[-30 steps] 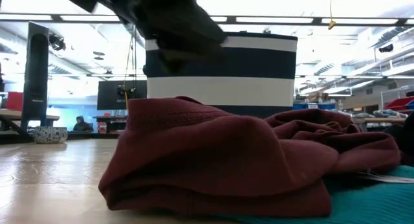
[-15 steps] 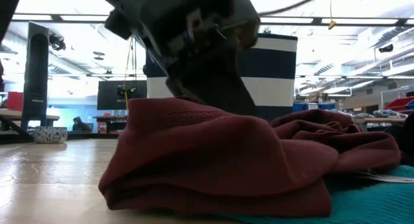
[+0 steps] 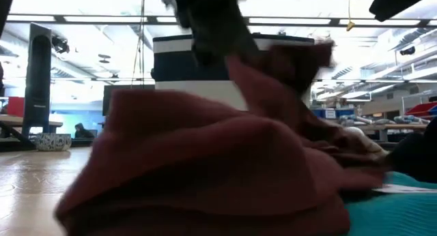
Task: Sort clothes
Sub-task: Put the red short into the blue laundry organizer
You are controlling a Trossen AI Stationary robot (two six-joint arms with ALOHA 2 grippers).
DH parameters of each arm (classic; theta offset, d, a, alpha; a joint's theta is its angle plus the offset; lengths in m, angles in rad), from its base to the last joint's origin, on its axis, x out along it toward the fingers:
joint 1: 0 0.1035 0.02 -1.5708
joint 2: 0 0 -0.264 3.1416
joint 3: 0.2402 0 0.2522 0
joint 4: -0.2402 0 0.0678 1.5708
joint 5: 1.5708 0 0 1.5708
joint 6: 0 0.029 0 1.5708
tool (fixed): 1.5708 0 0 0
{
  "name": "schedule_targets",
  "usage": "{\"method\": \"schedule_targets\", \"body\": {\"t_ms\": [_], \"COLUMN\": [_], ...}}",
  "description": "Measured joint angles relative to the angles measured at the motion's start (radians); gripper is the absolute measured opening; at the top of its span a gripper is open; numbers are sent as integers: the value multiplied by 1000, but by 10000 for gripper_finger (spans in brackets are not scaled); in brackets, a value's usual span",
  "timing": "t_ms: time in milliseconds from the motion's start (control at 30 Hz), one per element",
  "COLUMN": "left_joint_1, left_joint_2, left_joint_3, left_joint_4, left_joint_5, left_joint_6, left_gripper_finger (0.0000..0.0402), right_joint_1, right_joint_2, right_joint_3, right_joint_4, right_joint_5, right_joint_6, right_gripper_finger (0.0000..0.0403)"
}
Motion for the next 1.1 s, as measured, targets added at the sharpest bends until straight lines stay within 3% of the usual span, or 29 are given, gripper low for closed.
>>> {"method": "schedule_targets", "body": {"t_ms": [267,567,833,1100], "left_joint_1": [90,218,370,585], "left_joint_2": [-215,-267,-266,-256], "left_joint_3": [120,361,587,711], "left_joint_4": [-188,-345,-346,-164], "left_joint_5": [-90,-88,-74,-3], "left_joint_6": [100,186,279,283], "left_gripper_finger": [1,0,0,0], "right_joint_1": [-16,-55,-107,-235], "right_joint_2": [1,-54,-197,-190], "right_joint_3": [-43,-312,-620,-851], "right_joint_4": [54,353,940,1560], "right_joint_5": [32,19,21,-86], "right_joint_6": [-2,-10,-255,-581], "right_gripper_finger": [179,144,110,95]}}
